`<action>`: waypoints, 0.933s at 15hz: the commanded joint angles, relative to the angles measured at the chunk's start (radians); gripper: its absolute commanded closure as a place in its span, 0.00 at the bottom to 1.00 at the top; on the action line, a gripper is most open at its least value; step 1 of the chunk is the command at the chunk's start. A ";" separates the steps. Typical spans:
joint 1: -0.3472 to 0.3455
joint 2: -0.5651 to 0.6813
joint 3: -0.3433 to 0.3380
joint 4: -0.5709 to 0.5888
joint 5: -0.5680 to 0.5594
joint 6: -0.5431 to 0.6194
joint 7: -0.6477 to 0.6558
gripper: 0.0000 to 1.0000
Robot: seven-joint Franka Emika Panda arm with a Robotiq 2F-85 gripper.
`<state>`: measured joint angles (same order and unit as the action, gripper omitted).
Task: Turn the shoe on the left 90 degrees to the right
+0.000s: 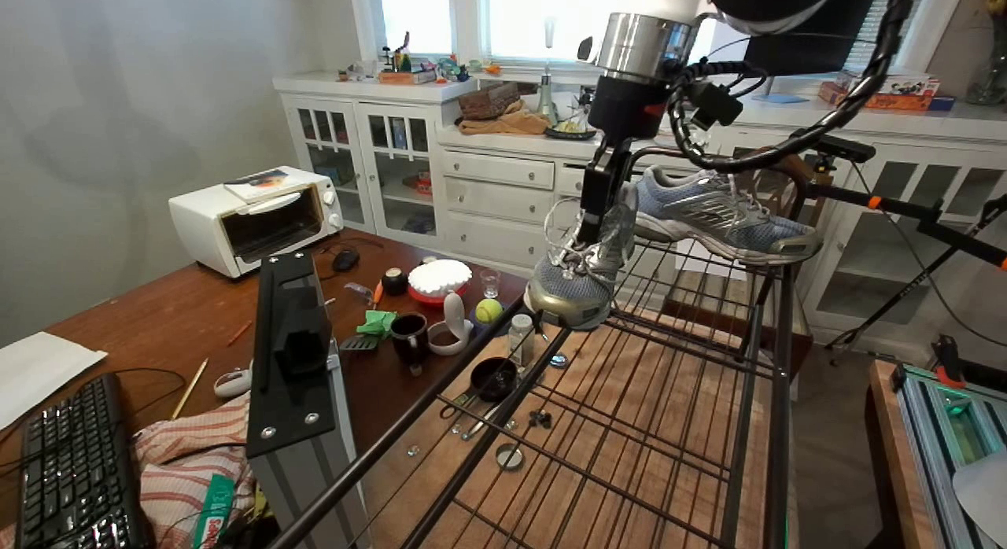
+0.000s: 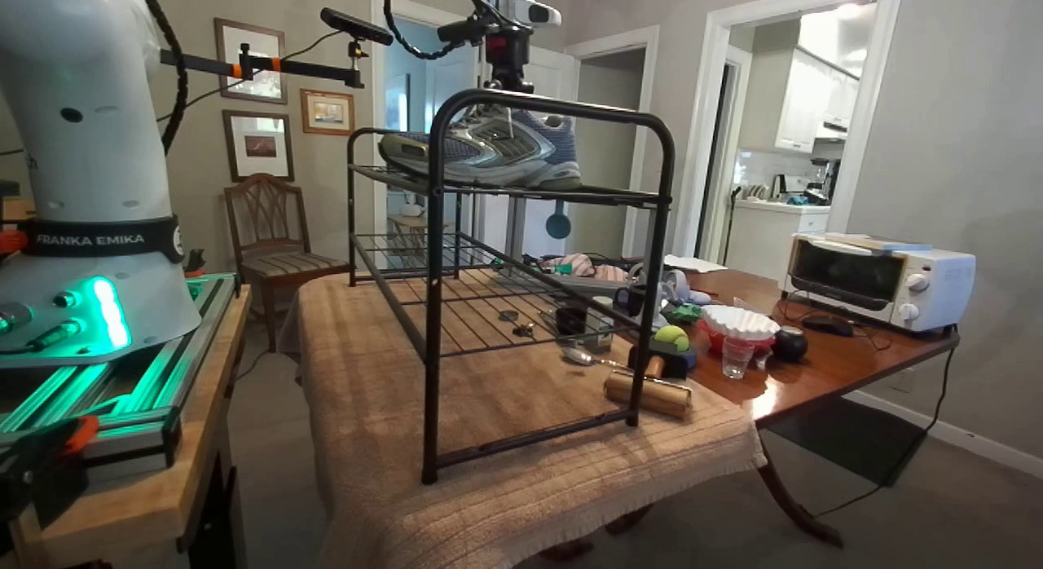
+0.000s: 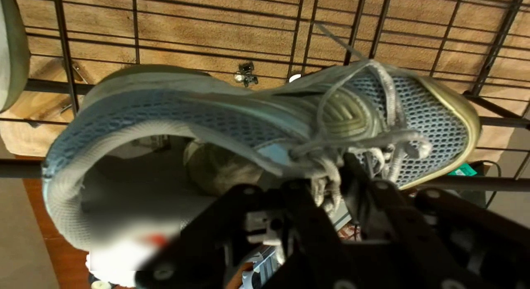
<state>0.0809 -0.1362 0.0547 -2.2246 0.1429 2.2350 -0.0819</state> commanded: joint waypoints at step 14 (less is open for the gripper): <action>0.009 -0.051 -0.044 0.086 -0.115 -0.397 -0.504 0.96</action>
<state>0.0830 -0.1907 0.0297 -2.1744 0.0363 1.9102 -0.4610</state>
